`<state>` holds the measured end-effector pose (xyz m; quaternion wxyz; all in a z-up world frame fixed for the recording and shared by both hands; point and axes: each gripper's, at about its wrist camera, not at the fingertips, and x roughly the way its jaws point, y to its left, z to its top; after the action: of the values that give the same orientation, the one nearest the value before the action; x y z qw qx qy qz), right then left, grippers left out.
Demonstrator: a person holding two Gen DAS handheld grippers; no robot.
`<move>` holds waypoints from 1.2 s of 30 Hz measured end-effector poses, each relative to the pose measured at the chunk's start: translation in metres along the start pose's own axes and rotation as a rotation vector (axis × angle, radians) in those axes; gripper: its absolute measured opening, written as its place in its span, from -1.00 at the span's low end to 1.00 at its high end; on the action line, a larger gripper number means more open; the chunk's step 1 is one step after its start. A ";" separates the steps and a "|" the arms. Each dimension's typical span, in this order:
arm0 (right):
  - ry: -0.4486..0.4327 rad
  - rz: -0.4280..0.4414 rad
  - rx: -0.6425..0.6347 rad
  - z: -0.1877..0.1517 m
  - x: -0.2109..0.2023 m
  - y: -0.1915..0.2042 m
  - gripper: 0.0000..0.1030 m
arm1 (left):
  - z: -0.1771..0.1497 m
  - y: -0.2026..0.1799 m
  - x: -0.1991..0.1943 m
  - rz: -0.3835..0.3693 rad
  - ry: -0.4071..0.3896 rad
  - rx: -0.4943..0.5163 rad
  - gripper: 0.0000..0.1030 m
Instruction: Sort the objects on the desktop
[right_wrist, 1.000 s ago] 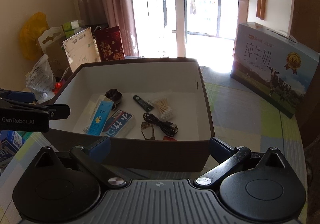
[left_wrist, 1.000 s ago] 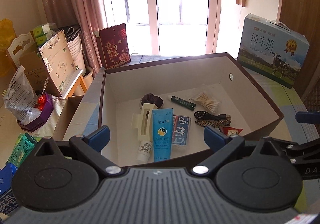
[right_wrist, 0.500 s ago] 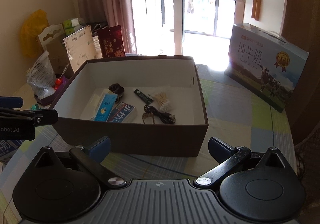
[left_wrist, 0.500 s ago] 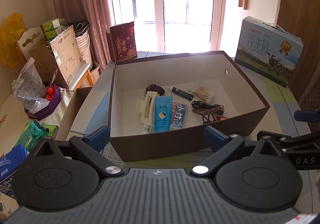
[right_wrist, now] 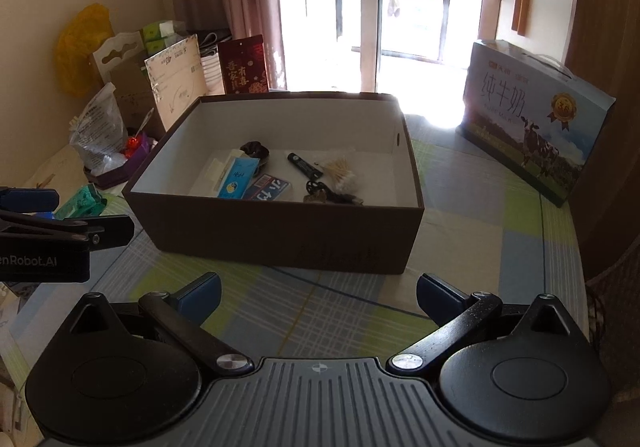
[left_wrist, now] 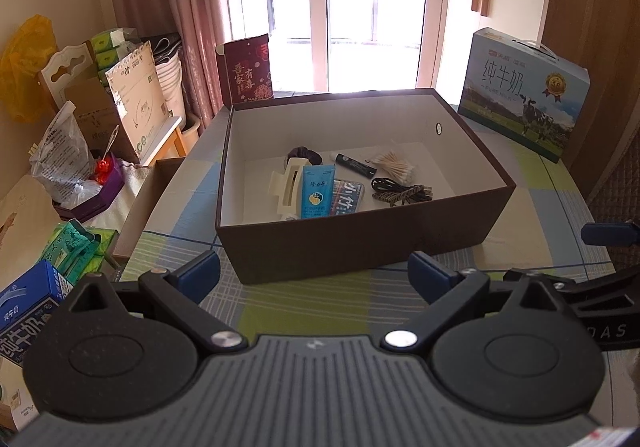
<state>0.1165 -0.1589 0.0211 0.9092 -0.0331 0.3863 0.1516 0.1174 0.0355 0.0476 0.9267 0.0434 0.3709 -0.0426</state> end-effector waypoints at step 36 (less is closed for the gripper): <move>0.035 0.013 0.024 -0.043 -0.016 -0.004 0.96 | -0.047 -0.018 -0.018 0.004 0.064 -0.006 0.92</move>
<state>0.0773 -0.1747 0.0021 0.9017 -0.0221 0.4041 0.1524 0.0704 0.0234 0.0253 0.9146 0.0425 0.4003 -0.0381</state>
